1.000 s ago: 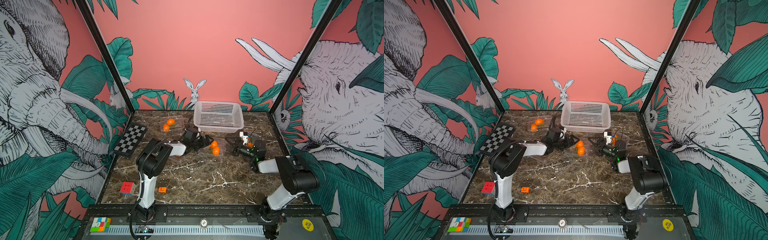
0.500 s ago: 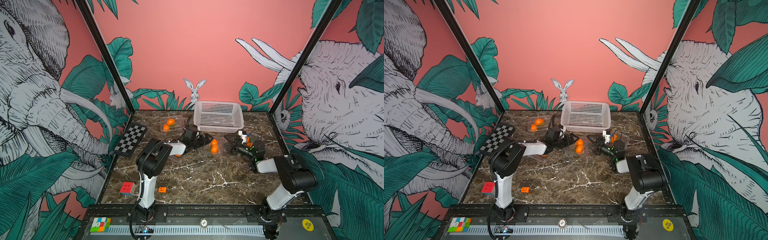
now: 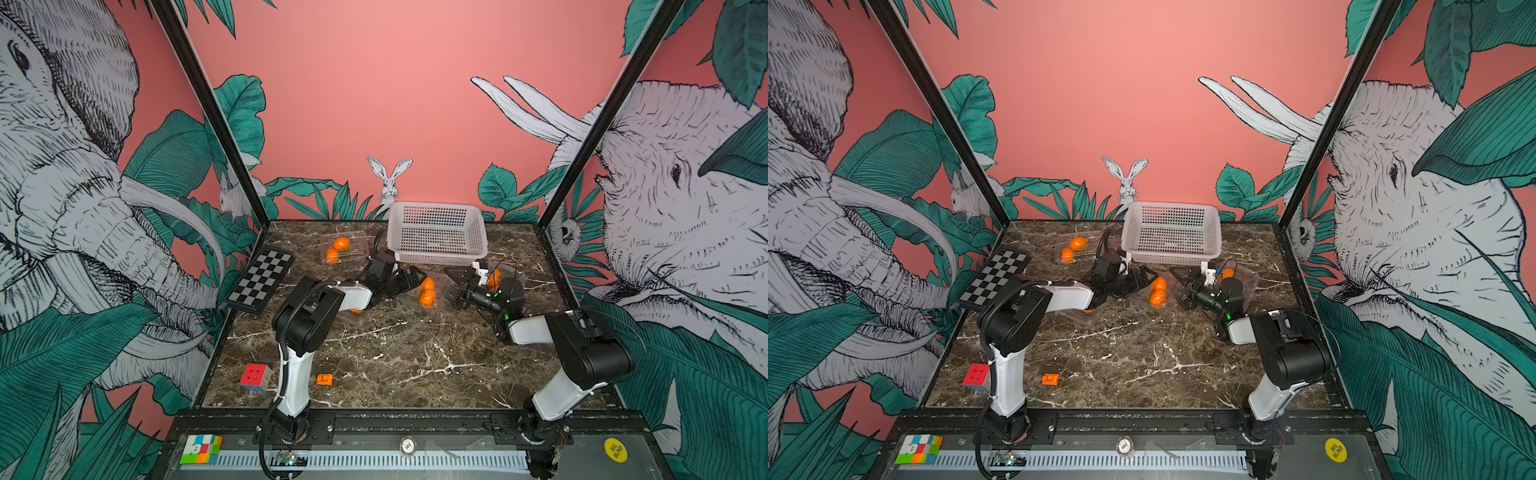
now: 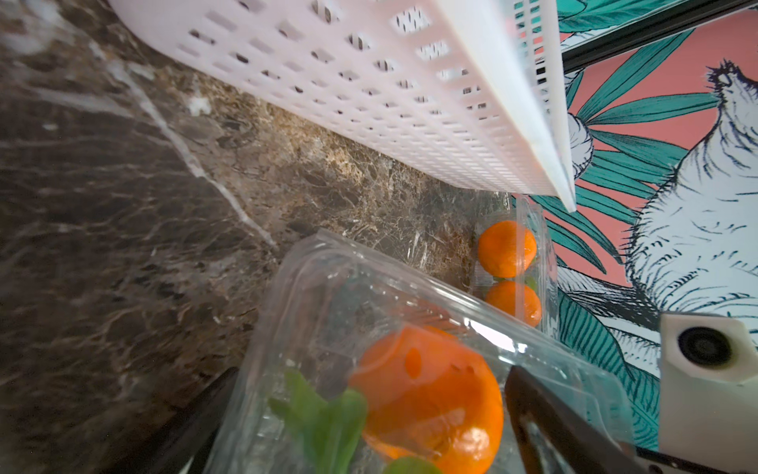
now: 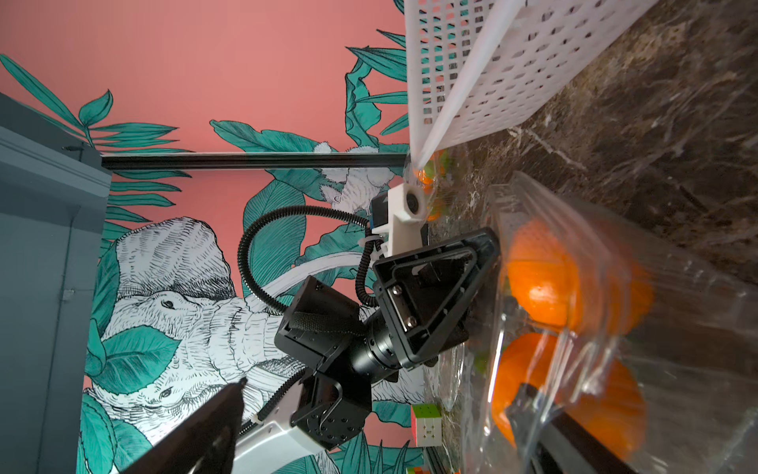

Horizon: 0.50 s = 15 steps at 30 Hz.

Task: Take oranges out of containers
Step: Open the packing box at the center of the board.

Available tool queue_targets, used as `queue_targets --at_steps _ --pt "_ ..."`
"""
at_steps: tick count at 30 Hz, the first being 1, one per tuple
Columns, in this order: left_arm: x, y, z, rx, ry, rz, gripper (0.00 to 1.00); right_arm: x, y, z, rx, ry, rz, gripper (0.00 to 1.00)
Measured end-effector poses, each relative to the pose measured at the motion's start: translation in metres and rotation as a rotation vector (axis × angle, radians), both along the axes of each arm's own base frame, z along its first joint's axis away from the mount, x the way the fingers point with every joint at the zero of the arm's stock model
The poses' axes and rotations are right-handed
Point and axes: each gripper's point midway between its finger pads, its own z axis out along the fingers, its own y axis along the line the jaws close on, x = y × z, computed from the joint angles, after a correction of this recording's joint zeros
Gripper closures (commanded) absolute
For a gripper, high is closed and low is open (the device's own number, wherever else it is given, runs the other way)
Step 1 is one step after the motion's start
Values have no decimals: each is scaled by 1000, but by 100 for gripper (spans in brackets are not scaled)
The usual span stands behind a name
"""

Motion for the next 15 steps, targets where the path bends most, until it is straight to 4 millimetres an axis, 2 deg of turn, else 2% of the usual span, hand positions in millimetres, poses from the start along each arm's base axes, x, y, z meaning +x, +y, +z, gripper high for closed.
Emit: queue_targets --at_steps 15 --pt "-2 -1 -2 5 -3 -8 1 1 -1 -20 -68 62 -26 3"
